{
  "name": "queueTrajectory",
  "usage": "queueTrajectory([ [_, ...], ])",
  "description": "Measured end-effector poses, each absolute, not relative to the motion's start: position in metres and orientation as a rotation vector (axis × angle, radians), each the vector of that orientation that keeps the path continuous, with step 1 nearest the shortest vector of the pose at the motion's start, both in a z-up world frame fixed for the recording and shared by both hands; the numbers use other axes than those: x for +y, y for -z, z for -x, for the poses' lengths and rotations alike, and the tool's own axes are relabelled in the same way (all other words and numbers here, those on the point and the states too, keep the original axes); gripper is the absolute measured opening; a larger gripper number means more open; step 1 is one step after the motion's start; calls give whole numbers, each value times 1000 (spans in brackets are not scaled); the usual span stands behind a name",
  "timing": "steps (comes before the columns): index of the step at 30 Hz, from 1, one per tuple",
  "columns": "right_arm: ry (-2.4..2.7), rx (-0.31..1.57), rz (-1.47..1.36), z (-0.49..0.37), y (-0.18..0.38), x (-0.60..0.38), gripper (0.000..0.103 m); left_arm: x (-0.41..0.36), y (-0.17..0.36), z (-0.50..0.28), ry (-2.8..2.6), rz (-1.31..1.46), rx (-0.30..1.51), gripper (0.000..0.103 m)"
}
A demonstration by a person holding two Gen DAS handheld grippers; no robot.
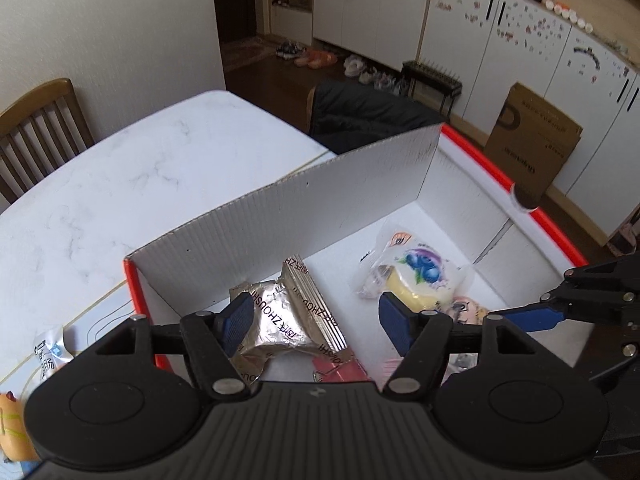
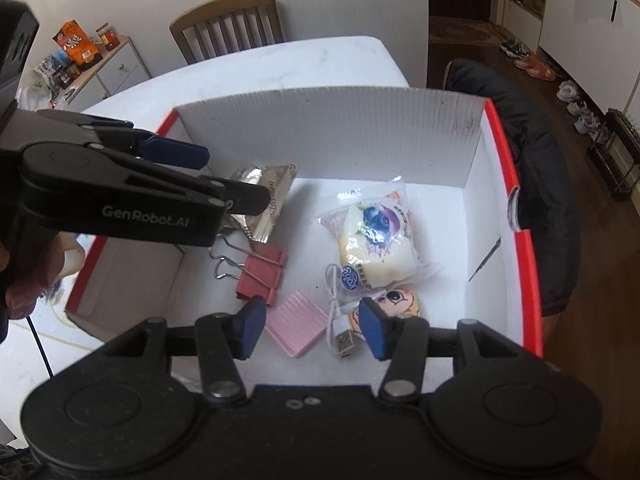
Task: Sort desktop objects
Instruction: 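Lower both tools into the box and open them to release the items, then withdraw both tools from the box back toward the table items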
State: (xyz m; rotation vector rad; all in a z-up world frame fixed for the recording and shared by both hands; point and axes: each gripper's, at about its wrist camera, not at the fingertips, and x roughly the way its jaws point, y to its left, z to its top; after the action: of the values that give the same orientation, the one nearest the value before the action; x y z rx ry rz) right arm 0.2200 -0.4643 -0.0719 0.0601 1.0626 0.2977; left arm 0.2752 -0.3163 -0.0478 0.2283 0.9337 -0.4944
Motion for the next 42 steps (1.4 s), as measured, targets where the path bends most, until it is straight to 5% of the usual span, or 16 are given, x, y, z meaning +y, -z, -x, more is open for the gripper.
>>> queueTrajectory([
  [26, -345, 926, -5, -183, 33, -451, 67, -261, 3, -180, 471, -76, 819, 68],
  [42, -351, 822, -16, -165, 27, -444, 90, -225, 6, -149, 435, -35, 781, 84],
])
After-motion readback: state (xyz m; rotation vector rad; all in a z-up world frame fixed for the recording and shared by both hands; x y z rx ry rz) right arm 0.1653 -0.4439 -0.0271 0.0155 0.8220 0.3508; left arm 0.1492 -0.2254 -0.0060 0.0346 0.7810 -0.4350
